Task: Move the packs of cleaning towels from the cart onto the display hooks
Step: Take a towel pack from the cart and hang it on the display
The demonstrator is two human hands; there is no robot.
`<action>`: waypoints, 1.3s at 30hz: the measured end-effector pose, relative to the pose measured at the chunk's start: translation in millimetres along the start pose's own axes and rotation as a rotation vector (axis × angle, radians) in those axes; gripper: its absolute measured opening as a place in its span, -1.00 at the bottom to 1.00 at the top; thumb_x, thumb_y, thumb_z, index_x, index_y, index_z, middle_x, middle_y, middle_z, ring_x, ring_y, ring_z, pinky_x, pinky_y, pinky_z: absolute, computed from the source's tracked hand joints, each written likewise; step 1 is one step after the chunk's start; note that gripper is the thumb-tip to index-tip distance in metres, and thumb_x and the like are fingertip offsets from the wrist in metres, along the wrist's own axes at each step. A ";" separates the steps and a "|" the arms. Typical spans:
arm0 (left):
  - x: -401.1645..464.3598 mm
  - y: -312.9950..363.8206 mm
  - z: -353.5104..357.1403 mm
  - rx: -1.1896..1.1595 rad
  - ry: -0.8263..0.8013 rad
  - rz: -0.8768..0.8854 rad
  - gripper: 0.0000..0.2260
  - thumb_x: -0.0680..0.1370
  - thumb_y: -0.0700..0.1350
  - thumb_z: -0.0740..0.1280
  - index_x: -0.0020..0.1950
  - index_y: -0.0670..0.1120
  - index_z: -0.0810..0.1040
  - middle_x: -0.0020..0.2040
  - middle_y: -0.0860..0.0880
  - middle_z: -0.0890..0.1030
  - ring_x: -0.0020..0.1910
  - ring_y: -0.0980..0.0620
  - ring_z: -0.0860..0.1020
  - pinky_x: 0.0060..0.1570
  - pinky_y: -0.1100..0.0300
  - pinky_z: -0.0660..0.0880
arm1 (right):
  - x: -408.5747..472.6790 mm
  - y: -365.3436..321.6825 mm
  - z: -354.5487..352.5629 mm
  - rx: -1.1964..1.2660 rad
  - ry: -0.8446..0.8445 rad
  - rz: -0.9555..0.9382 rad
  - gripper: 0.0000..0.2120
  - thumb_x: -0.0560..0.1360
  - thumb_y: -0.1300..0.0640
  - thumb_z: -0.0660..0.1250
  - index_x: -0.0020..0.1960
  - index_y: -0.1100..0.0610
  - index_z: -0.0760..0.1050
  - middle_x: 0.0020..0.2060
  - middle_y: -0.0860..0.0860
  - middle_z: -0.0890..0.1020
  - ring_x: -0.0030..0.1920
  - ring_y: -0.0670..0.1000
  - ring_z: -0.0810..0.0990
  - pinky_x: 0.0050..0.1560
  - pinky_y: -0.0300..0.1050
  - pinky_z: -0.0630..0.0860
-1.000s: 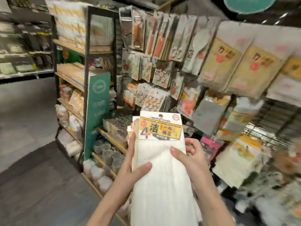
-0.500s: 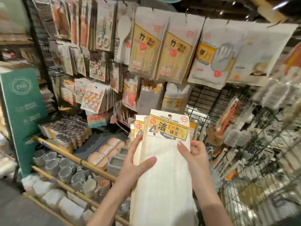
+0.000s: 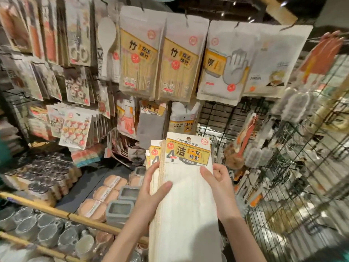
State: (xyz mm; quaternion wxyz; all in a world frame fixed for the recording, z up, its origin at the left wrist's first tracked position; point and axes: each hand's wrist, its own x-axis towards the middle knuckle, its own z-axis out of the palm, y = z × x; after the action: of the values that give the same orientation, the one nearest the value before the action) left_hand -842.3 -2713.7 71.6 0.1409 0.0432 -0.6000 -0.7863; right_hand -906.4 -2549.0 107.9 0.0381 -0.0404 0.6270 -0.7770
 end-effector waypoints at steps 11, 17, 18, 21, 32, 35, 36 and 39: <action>56.2 -16.1 -14.4 0.052 -0.028 -0.031 -0.42 0.24 0.19 0.49 0.24 0.31 0.44 0.34 0.23 0.45 0.26 0.05 0.52 0.20 -0.05 0.51 | 53.1 10.8 13.3 0.037 0.020 0.076 -0.72 0.49 0.26 0.36 0.20 0.17 0.49 0.03 0.07 0.68 0.05 0.11 0.66 0.13 0.12 0.55; 78.6 -31.3 -4.3 0.137 0.000 -0.025 -0.50 0.33 0.15 0.49 0.23 0.34 0.43 0.25 0.49 0.39 0.35 0.10 0.39 0.30 -0.06 0.39 | 85.9 13.5 -9.1 -0.029 0.037 0.059 -0.80 0.49 0.27 0.35 0.05 0.04 0.46 -0.01 -0.01 0.68 -0.09 -0.13 0.67 -0.18 -0.32 0.58; 82.4 -33.9 -2.0 0.154 0.010 -0.018 -0.50 0.34 0.14 0.51 0.23 0.34 0.43 0.20 0.55 0.38 0.35 0.17 0.38 0.27 0.02 0.41 | 92.2 14.0 -13.2 -0.037 0.036 0.056 -0.79 0.49 0.26 0.35 0.04 0.02 0.44 -0.01 -0.02 0.67 -0.09 -0.15 0.67 -0.21 -0.36 0.56; 93.4 -43.0 4.2 0.189 0.039 0.001 -0.54 0.33 0.11 0.47 0.17 0.37 0.44 0.13 0.61 0.37 0.24 0.48 0.32 0.08 0.28 0.37 | 109.8 18.1 -24.9 -0.041 0.035 0.035 -0.62 0.49 0.30 0.35 0.21 0.02 0.34 0.04 0.05 0.66 -0.06 -0.14 0.65 -0.24 -0.41 0.53; 122.5 -62.5 -5.0 0.318 0.214 0.007 -0.56 0.46 -0.08 0.46 0.18 0.35 0.43 0.15 0.56 0.35 0.18 0.47 0.32 0.24 0.10 0.27 | 147.7 56.0 -61.9 -0.147 -0.068 -0.040 -0.51 0.51 0.39 0.28 0.32 -0.05 0.37 0.30 0.06 0.49 0.17 -0.14 0.55 0.01 -0.36 0.52; 128.8 -64.2 -15.3 0.328 0.236 0.007 -0.53 0.46 -0.13 0.46 0.21 0.32 0.43 0.27 0.40 0.35 0.29 0.35 0.33 0.33 0.02 0.29 | 155.0 69.3 -70.2 -0.147 -0.040 0.010 -0.50 0.50 0.41 0.27 0.30 -0.05 0.40 0.22 0.01 0.55 0.08 -0.22 0.59 -0.07 -0.41 0.51; 130.8 -64.5 -17.3 0.341 0.252 0.004 -0.53 0.46 -0.14 0.46 0.20 0.33 0.43 0.30 0.32 0.37 0.33 0.23 0.34 0.34 -0.02 0.30 | 157.7 73.5 -71.4 -0.153 -0.034 0.016 -0.50 0.50 0.43 0.26 0.29 -0.05 0.40 0.19 -0.02 0.55 0.03 -0.27 0.59 -0.11 -0.44 0.50; 133.3 -64.2 -19.9 0.420 0.284 0.055 -0.52 0.44 -0.16 0.47 0.13 0.37 0.44 0.30 0.26 0.39 0.26 0.35 0.33 0.31 0.03 0.27 | 165.0 85.9 -74.9 -0.177 -0.014 0.027 -0.49 0.49 0.47 0.24 0.29 0.01 0.40 0.12 -0.10 0.55 -0.06 -0.37 0.58 -0.16 -0.49 0.48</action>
State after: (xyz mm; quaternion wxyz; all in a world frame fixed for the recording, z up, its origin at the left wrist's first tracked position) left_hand -976.0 -2753.2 18.3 0.2327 0.1652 -0.7255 -0.6263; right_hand -1077.9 -2512.4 10.7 0.0491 -0.0405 0.6933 -0.7178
